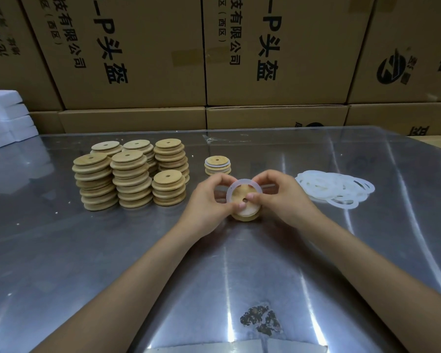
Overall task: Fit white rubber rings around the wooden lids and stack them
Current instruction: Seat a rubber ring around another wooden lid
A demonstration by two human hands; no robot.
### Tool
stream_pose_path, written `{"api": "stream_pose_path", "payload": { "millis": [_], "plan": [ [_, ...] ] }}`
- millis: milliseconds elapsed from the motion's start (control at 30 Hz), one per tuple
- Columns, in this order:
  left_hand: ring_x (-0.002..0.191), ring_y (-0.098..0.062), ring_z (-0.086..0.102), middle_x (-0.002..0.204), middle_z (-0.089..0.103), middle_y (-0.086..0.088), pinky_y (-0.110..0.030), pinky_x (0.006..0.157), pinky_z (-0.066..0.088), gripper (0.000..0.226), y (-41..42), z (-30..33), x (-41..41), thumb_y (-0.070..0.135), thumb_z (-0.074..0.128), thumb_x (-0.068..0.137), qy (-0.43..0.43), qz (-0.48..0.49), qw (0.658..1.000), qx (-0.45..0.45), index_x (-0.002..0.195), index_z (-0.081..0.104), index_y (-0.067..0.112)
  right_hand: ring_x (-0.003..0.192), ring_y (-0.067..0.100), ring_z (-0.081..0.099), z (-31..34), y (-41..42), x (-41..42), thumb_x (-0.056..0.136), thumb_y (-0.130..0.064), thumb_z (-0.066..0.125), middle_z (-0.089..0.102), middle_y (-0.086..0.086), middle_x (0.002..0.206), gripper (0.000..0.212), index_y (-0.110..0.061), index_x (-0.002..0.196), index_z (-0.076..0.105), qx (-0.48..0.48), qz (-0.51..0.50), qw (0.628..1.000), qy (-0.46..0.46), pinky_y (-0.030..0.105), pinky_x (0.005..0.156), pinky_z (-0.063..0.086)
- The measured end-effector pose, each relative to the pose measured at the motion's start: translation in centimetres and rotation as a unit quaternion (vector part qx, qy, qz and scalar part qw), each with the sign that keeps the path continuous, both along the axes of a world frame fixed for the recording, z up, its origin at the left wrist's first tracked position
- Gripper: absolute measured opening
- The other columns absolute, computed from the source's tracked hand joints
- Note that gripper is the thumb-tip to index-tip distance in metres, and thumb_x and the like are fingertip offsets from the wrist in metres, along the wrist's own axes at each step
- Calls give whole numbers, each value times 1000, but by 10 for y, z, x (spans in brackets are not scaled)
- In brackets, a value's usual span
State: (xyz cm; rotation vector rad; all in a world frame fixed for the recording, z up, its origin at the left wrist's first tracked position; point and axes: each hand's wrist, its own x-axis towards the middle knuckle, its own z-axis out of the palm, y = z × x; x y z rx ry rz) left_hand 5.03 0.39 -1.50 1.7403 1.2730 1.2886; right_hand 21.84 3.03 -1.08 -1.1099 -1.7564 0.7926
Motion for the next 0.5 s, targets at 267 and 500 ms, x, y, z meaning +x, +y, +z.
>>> {"api": "stream_pose_path", "payload": {
  "millis": [267, 500],
  "plan": [
    [81, -4, 67, 108, 58, -10, -13, 71, 51, 38, 0, 6, 1, -10, 74, 72, -31, 20, 998, 54, 83, 60, 24, 63, 1, 63, -5, -2, -5, 83, -14, 71, 68, -9, 66, 15, -22, 74, 62, 0, 20, 997, 68, 23, 65, 54],
    [82, -21, 70, 99, 71, -8, -28, 72, 56, 18, -1, 2, 0, 8, 76, 77, -56, 69, 996, 25, 89, 67, 18, 64, 0, 62, -3, -3, -6, 83, -11, 71, 67, -7, 70, 15, -17, 73, 61, -18, 5, 993, 118, 23, 62, 54]
  ]
}}
